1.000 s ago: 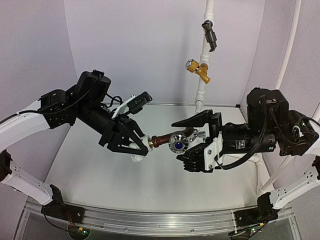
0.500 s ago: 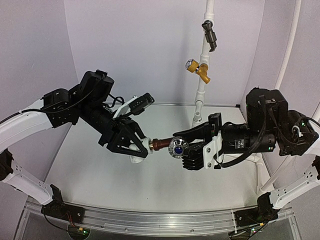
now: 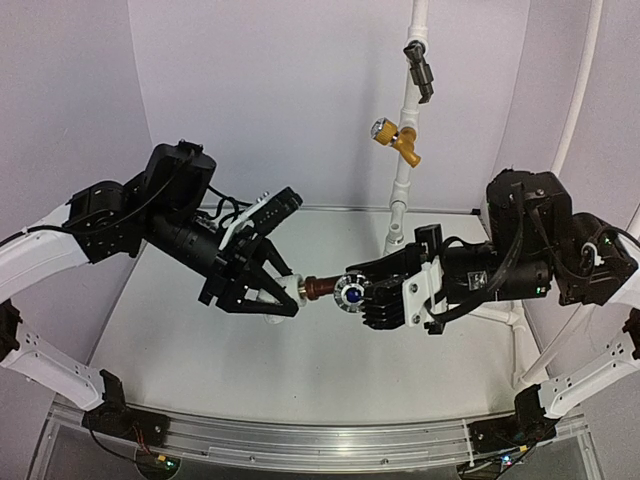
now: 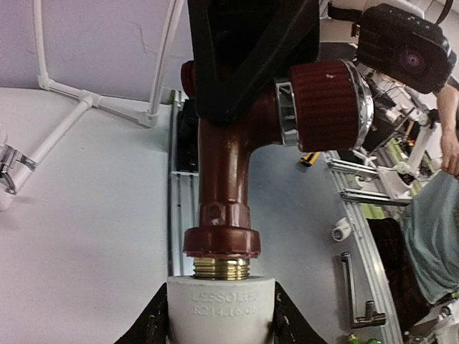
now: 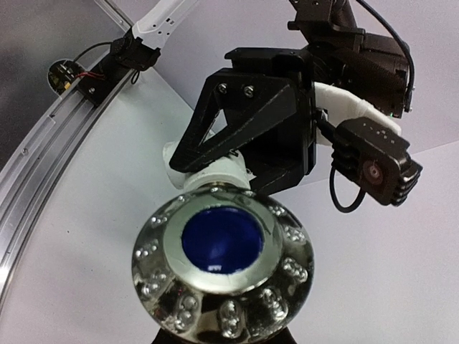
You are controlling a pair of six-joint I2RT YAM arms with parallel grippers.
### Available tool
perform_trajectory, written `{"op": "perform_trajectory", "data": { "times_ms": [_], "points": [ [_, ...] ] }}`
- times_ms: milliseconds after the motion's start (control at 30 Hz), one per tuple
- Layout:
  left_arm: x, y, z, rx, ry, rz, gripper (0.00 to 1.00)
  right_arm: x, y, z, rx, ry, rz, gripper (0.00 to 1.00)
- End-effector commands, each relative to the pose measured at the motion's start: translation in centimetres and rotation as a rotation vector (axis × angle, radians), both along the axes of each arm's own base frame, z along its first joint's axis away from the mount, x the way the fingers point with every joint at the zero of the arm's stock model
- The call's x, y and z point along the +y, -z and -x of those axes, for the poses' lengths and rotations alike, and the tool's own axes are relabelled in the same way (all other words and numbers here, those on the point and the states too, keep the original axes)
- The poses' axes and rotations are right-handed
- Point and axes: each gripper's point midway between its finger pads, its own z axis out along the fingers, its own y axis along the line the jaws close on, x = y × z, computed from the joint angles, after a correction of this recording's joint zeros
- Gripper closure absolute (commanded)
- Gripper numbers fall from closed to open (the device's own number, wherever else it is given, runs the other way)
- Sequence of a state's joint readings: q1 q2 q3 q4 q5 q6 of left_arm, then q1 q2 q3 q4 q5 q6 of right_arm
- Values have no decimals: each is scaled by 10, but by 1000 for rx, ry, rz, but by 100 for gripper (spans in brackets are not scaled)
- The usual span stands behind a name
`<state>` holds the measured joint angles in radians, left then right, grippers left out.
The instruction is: Install the water faucets
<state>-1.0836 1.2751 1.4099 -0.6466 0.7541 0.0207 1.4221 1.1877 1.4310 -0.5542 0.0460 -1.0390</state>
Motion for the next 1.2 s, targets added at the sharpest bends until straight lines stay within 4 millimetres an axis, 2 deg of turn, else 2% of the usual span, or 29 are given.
{"op": "perform_trajectory", "data": {
  "times_ms": [0,300,400,633,800,833,933,1067,1133,1167],
  "points": [
    [-3,-19,-36,-366,-185,91,98,5,-25,10,86,-40,-91,100],
    [-16,2,-58,-818,-294,-3,100,6,-27,3,172,-10,-107,100],
    [-17,-5,-61,-913,-330,22,100,6,-25,-1,215,11,-108,100],
    [-7,-39,-58,-1064,-427,165,100,5,-19,-20,347,83,-115,100],
    [-8,-41,-52,-1040,-401,174,100,3,-2,-34,334,147,-75,100],
    [-8,-39,-50,-1024,-391,168,100,3,0,-36,327,153,-70,96],
    [-11,-34,-48,-970,-374,136,100,3,0,-37,315,154,-67,74],
    [-13,-31,-45,-904,-364,107,100,6,1,-40,271,148,-54,64],
    [-13,-32,-44,-887,-365,105,100,9,1,-43,253,153,-48,65],
    [-13,-32,-45,-881,-365,100,100,10,0,-44,250,153,-50,69]
  ]
}}
